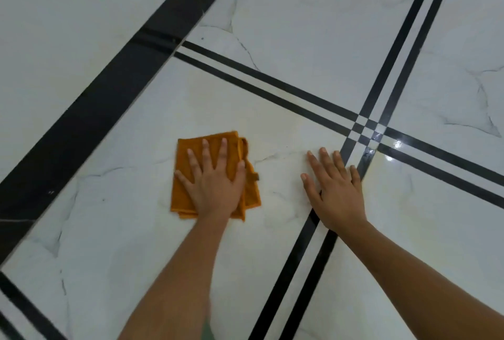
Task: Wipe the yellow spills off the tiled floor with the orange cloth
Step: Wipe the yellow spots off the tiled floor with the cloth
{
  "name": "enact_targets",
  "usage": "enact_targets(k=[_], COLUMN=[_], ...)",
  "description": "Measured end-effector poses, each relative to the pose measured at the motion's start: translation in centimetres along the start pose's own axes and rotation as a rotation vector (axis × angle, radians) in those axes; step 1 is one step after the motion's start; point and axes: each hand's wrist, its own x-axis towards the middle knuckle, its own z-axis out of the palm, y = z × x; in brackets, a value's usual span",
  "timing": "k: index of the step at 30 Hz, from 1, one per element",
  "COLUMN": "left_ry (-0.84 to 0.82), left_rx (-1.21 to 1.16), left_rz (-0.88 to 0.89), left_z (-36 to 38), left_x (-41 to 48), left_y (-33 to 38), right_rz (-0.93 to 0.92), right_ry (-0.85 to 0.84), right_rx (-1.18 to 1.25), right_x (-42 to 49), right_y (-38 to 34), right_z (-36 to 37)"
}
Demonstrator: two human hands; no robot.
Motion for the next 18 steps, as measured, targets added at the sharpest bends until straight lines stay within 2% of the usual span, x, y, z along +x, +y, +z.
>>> enact_targets(k=[3, 5, 8, 10, 14, 18], left_ry=[-0.069, -0.093, -0.137, -0.110, -0.081, -0.025], left_rx=[0.032, 0.014, -0.043, -0.096, -0.040, -0.043], left_rz=[0.231, 0.302, 0.323, 0.313, 0.264, 0.226], left_z=[1.0, 0.8, -0.2, -1.1, -1.7, -1.6], left_x=[-6.3, -8.1, -7.3, -6.8, -6.8, -6.2], left_y=[2.2, 2.5, 0.8, -1.3, -5.0, -6.6], right_rz=[0.056, 0.082, 0.029, -0.032, -0.191, -0.321], right_ry=[0.007, 0.017, 0.008, 0.005, 0.025, -0.076], right_rx=[0.103, 0.174, 0.169, 0.145, 0.194, 0.116], right_x=[-1.3, -2.1, -3.2, -3.8, -3.7, -2.6], right_y=[-0.6, -1.4, -2.0, -2.9, -7.3, -10.7], right_z=[0.0, 0.1, 0.5, 0.8, 1.4, 3.4])
